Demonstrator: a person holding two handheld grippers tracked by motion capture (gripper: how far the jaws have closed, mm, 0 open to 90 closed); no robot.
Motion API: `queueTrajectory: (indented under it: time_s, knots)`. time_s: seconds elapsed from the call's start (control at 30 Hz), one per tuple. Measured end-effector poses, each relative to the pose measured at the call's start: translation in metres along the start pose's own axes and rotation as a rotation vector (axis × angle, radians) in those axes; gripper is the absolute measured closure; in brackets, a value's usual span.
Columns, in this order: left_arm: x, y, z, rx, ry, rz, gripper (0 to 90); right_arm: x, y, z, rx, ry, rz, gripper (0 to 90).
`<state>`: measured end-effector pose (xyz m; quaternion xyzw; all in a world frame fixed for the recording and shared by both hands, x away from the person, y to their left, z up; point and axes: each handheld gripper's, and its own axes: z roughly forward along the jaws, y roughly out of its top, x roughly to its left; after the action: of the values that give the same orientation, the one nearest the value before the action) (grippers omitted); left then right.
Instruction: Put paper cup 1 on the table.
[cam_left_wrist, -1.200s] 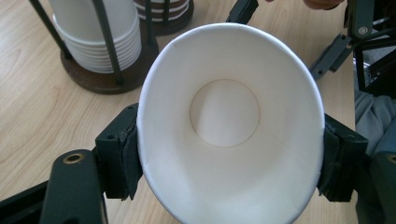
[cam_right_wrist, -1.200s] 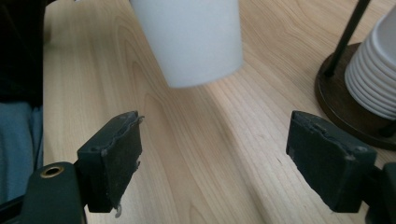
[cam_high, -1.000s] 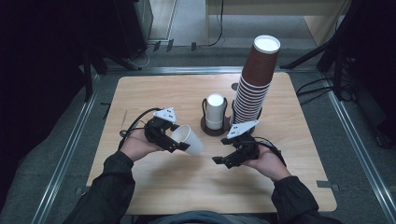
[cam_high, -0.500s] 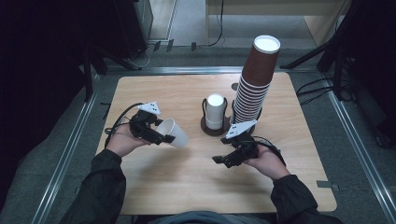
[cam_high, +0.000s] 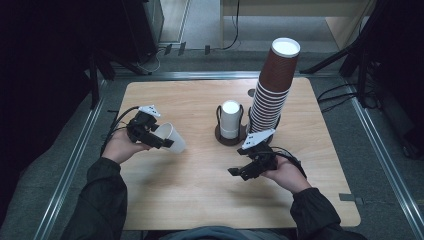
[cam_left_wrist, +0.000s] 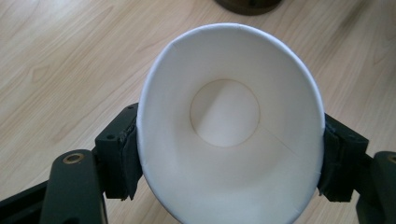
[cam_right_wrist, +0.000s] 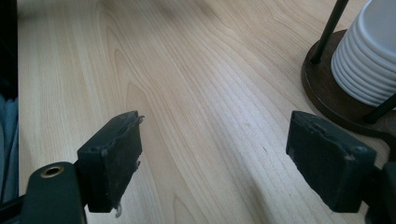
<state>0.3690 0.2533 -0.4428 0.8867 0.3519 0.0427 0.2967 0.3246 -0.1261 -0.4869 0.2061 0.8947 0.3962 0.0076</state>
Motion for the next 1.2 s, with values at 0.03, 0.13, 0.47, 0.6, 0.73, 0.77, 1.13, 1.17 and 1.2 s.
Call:
queueTrajectory:
  time_s: [0.03,0.13,0.47,0.6,0.73,0.77,1.13,1.17,1.2]
  knots:
    - [0.003,-0.001,-0.001,-0.005,-0.006,-0.007,24.2,0.0,0.0,0.0,0.003,-0.001,0.002,19.0]
    - [0.012,-0.004,-0.004,-0.001,0.014,-0.027,24.2,0.0,-0.001,0.0,0.008,-0.003,0.002,19.0]
    - [0.038,-0.013,-0.003,0.086,0.147,-0.118,23.9,0.003,-0.006,-0.001,0.017,-0.007,-0.004,19.0]
    - [0.044,-0.014,-0.003,0.1,0.184,-0.145,23.8,0.003,-0.008,-0.003,0.017,-0.012,-0.001,19.0]
    - [0.046,-0.012,0.0,0.146,0.263,-0.151,23.1,0.004,-0.009,-0.004,0.019,-0.017,0.005,19.0]
    - [0.047,-0.012,0.0,0.146,0.259,-0.158,23.0,0.004,-0.01,-0.004,0.019,-0.018,0.005,19.0]
    - [0.049,-0.01,0.009,0.187,0.269,-0.154,21.1,0.004,-0.013,-0.006,0.019,-0.018,0.01,19.0]
    - [0.049,-0.01,0.009,0.188,0.271,-0.152,20.7,0.004,-0.013,-0.006,0.02,-0.019,0.01,19.0]
    - [0.049,-0.01,0.01,0.19,0.274,-0.15,20.2,0.005,-0.012,-0.006,0.02,-0.019,0.01,19.0]
